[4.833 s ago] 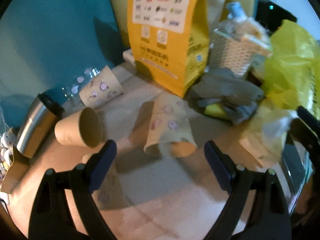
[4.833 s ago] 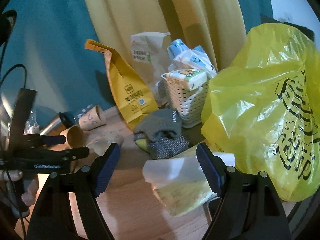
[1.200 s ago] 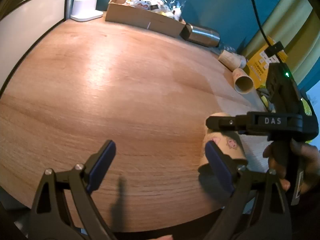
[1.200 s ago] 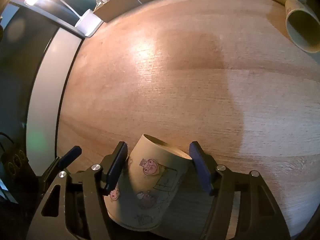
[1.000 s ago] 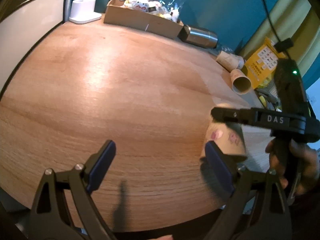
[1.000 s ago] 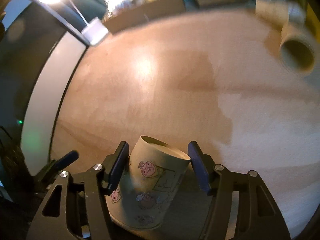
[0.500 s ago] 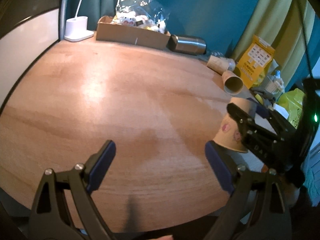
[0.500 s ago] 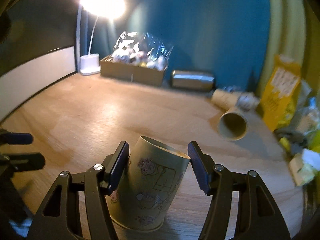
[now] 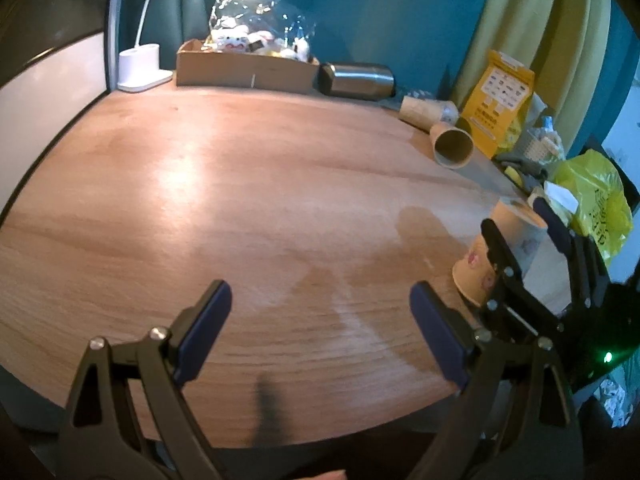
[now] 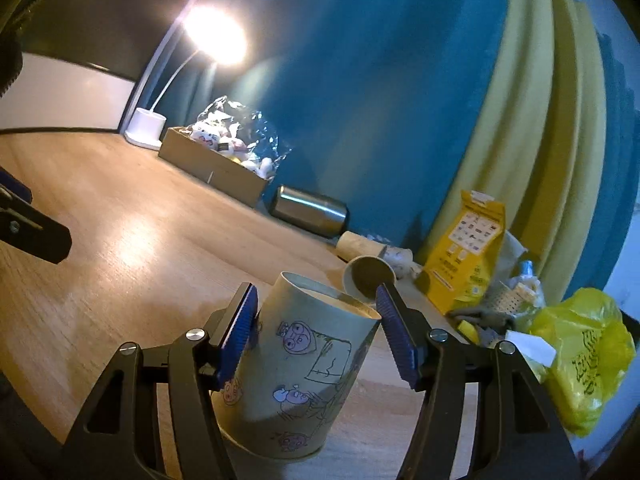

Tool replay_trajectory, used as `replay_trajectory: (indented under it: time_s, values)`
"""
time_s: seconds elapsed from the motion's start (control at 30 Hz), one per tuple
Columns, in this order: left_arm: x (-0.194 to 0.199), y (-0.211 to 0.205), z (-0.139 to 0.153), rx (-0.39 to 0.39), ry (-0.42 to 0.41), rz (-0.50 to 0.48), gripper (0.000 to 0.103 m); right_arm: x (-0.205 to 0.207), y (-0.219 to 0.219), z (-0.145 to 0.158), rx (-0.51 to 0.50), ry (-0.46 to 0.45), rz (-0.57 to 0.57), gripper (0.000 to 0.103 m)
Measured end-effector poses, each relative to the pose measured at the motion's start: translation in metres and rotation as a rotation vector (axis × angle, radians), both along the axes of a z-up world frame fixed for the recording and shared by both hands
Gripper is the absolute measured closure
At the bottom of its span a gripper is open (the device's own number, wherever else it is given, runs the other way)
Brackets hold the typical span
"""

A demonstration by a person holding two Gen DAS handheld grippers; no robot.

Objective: Flip cup upside down
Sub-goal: 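Rotate the cup upright with the right gripper and set it on the table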

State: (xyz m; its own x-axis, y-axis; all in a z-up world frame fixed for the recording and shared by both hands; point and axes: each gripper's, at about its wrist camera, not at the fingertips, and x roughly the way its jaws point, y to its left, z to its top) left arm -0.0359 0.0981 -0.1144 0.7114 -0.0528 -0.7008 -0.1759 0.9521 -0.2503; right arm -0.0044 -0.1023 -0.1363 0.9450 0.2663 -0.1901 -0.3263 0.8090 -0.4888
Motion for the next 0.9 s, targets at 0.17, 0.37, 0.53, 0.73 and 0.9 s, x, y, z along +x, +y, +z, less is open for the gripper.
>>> replay_trajectory:
  time_s: [0.17,0.37,0.53,0.73,0.9]
  values:
    - [-0.002,-0.009,-0.003,0.019,-0.001,-0.004,0.011,-0.005,-0.01,-0.006,0.031,0.008,-0.006,0.038]
    - [-0.003,-0.017,-0.005,0.029,-0.005,-0.004,0.011,-0.006,-0.018,-0.004,0.082,0.057,0.004,0.037]
    - [-0.006,-0.024,0.001,0.049,-0.03,-0.012,0.011,-0.002,-0.028,0.008,0.156,0.146,-0.003,0.029]
    - [-0.017,-0.039,0.021,0.069,-0.103,-0.025,0.011,-0.006,-0.046,0.038,0.247,0.248,-0.024,0.028]
    - [-0.029,-0.056,0.041,0.079,-0.153,-0.053,0.011,-0.022,-0.065,0.065,0.322,0.276,-0.033,0.027]
